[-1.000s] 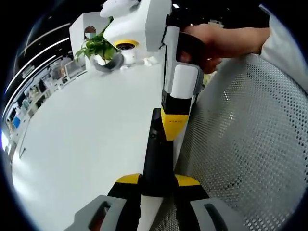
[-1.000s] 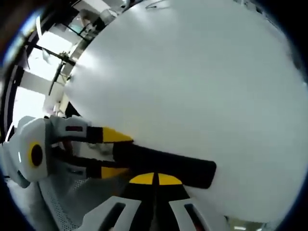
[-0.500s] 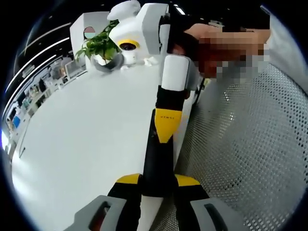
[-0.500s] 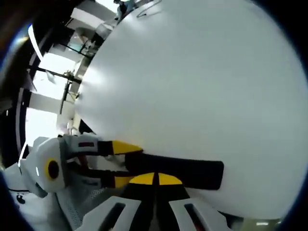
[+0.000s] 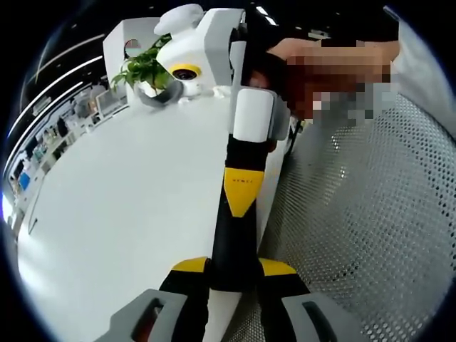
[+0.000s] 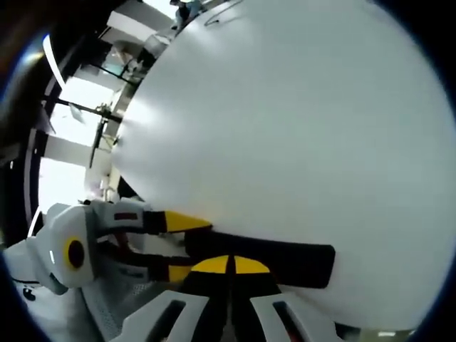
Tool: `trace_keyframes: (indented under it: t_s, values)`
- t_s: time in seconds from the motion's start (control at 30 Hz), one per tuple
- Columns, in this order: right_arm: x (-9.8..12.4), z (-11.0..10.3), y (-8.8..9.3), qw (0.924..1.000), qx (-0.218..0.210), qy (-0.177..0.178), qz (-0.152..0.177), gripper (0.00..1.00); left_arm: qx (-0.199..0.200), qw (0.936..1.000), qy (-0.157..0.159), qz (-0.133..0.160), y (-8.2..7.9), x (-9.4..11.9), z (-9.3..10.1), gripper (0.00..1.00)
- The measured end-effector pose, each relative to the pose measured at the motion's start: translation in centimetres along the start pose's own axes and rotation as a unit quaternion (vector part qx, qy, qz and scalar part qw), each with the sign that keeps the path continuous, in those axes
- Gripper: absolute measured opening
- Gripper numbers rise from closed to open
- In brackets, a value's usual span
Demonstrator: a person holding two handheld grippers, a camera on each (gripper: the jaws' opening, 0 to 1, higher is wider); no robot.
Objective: Press the specified remote control buttons in sequence, fully releasing each button before pressing the next.
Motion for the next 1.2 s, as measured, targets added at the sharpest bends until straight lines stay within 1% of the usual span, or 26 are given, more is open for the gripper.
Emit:
trace_keyframes:
  t_s: [0.07,0.23,0.33,0.47,0.63,0.67,0.73,0.83,0.97,1.03,1.1,1.2]
  values:
    - [0.0,0.0,0.0,1.0,-0.002,-0.001,0.0,0.0,0.001,1.0,0.0,0.0,0.0,0.0,0.0,0.25]
    - [0.1,0.3,0.0,0.9995,-0.028,-0.013,0.01,0.0,0.003,1.0,0.0,0.002,0.0,0.0,0.0,0.25]
    - [0.1,0.3,0.0,0.9993,-0.032,-0.014,0.014,0.0,0.002,1.0,-0.001,0.004,0.0,0.0,0.1,0.25]
    - [0.0,0.2,-0.1,0.9995,-0.026,-0.006,0.015,0.0,-0.007,1.0,0.0,0.005,0.0,0.0,0.1,0.25]
    - [0.0,0.2,-0.2,0.9989,-0.04,-0.002,0.024,0.0,-0.011,0.9999,0.001,0.005,0.0,0.1,0.1,0.24]
    - [-0.1,0.3,-0.2,0.9985,-0.05,-0.002,0.024,0.0,-0.011,0.9999,0.001,0.005,0.0,0.1,0.1,0.24]
    - [0.0,0.3,-0.3,0.9983,-0.054,-0.004,0.022,0.0,-0.012,0.9999,0.001,0.005,0.1,0.1,0.1,0.24]
    - [0.0,0.3,-0.2,0.9984,-0.049,-0.012,0.023,0.0,-0.014,0.9999,-0.001,0.004,0.1,0.1,0.1,0.25]
    - [0.2,0.6,-0.2,0.9958,-0.083,-0.028,0.026,0.0,-0.017,0.9998,-0.001,0.005,0.1,0.0,0.1,0.25]
    - [0.2,0.5,-0.2,0.996,-0.081,-0.028,0.026,0.0,-0.017,0.9999,-0.001,0.004,0.1,0.1,0.1,0.25]
    - [0.2,0.1,-0.4,0.997,-0.066,-0.026,0.031,0.0,-0.018,0.9998,-0.002,0.004,0.1,0.1,0.1,0.25]
    - [0.1,-0.4,-0.4,0.997,-0.054,-0.045,0.033,0.0,-0.015,0.9999,-0.001,0.004,0.1,0.1,0.1,0.25]
Point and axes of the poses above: the point that each gripper's makers call its tool centre point, and the gripper's own axes: x roughly backward along the fingers, z roughly to its right, y roughly out of its underside, the point moved 7 cm from there along x, roughly backward along the fingers, and after that the axes turned 7 degrees about -y, right-handed, at the moved point
